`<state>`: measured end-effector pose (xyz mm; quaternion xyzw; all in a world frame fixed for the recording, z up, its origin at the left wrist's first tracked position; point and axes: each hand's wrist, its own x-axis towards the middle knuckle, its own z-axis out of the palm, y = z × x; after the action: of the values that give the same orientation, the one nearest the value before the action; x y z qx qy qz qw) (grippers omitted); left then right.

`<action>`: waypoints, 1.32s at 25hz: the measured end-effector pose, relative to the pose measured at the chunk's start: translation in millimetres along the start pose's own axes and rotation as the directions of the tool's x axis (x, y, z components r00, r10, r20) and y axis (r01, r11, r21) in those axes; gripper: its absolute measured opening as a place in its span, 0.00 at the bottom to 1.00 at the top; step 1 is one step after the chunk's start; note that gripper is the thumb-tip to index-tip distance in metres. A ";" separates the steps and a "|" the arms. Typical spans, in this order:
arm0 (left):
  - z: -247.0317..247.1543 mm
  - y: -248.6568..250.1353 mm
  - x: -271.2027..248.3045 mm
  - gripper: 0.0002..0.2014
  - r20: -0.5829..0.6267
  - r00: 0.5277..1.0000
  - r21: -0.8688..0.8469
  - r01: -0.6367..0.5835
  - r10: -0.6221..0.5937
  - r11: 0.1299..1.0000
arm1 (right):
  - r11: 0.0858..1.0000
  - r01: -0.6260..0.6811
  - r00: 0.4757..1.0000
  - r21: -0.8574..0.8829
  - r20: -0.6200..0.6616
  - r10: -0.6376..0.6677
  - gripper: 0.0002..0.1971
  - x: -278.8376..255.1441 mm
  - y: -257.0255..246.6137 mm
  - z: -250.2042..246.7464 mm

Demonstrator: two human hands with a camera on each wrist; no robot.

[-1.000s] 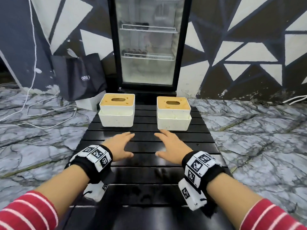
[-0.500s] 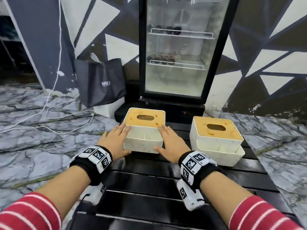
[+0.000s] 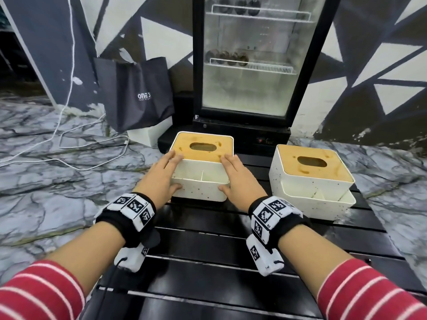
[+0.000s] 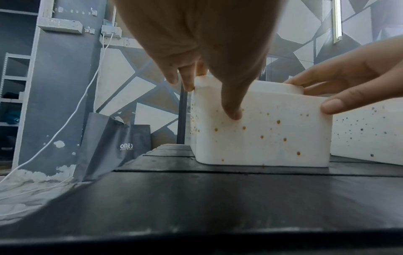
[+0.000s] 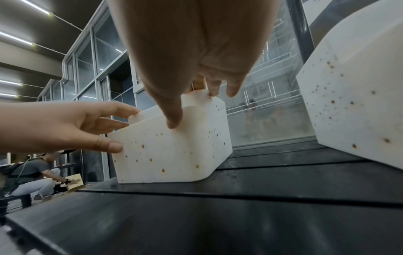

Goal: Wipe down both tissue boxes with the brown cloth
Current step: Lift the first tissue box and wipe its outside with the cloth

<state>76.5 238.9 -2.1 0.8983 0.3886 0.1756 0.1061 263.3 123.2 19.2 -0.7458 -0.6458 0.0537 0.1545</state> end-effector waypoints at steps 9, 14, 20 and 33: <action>-11.2 24.3 -56.5 0.37 -0.016 0.998 -0.035 -0.069 0.068 0.997 | 0.994 -0.014 0.999 -0.105 0.029 0.017 0.35 -62.4 -12.4 -5.6; -12.3 44.8 -102.9 0.37 -0.015 0.996 -0.006 -0.082 0.082 0.997 | 0.991 0.007 0.999 -0.135 0.046 -0.001 0.35 -115.7 -21.2 -12.6; -9.8 78.6 -159.5 0.36 -0.017 0.991 -0.002 -0.132 0.132 0.991 | 0.996 -0.001 0.999 -0.086 0.034 0.004 0.36 -186.1 -17.0 -10.6; 2.4 146.9 -240.2 0.36 -0.042 0.965 -0.011 -0.259 0.258 0.966 | 1.000 0.020 0.996 -0.020 -0.087 -0.021 0.34 -309.4 -7.6 -26.0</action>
<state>21.7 -37.1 -12.2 0.9366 0.2686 0.2095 0.0820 213.9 -183.2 9.1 -0.7421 -0.6466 0.0134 0.1758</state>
